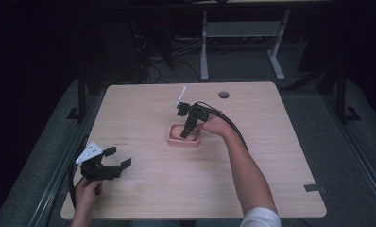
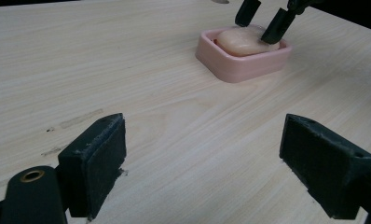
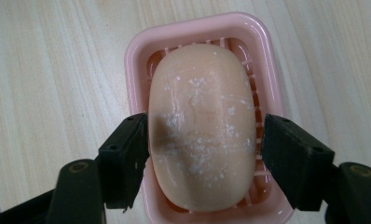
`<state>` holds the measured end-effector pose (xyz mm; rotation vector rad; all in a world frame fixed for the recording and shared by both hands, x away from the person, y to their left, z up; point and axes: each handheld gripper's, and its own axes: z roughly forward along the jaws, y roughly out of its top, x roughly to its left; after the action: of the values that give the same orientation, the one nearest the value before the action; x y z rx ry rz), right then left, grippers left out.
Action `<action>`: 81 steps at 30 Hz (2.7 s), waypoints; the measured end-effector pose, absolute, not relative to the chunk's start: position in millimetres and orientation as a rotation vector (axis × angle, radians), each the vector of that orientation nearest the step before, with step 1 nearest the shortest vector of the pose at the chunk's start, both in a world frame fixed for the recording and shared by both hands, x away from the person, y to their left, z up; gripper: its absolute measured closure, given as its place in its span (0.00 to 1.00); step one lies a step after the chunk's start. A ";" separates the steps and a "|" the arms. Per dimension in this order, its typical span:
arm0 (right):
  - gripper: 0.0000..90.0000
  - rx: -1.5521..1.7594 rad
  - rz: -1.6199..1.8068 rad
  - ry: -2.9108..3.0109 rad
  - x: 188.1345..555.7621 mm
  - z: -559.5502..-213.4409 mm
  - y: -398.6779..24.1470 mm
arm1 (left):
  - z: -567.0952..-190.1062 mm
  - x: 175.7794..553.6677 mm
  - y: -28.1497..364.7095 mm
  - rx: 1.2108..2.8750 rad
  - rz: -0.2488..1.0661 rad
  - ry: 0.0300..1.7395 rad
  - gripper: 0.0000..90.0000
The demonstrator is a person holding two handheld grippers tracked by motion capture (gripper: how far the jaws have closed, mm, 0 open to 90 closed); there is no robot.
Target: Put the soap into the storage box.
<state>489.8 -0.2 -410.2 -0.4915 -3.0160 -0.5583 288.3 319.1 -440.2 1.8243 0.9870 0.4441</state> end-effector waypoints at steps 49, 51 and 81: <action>0.28 -0.621 -0.679 -3.007 467.1 -392.9 -57.6 | -440.8 289.4 317.5 1.833 0.436 1.001 0.16; 0.28 -0.628 -0.683 -3.008 465.9 -392.4 -59.9 | -440.8 289.5 317.6 1.832 0.433 1.003 0.16; 0.27 -0.692 -0.715 -2.981 446.1 -394.1 -94.9 | -440.8 289.7 316.9 1.843 0.434 1.001 0.16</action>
<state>446.1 -94.9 -394.1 -0.6924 -2.9806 -0.7145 289.7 316.9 -440.8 1.8429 1.0005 0.4339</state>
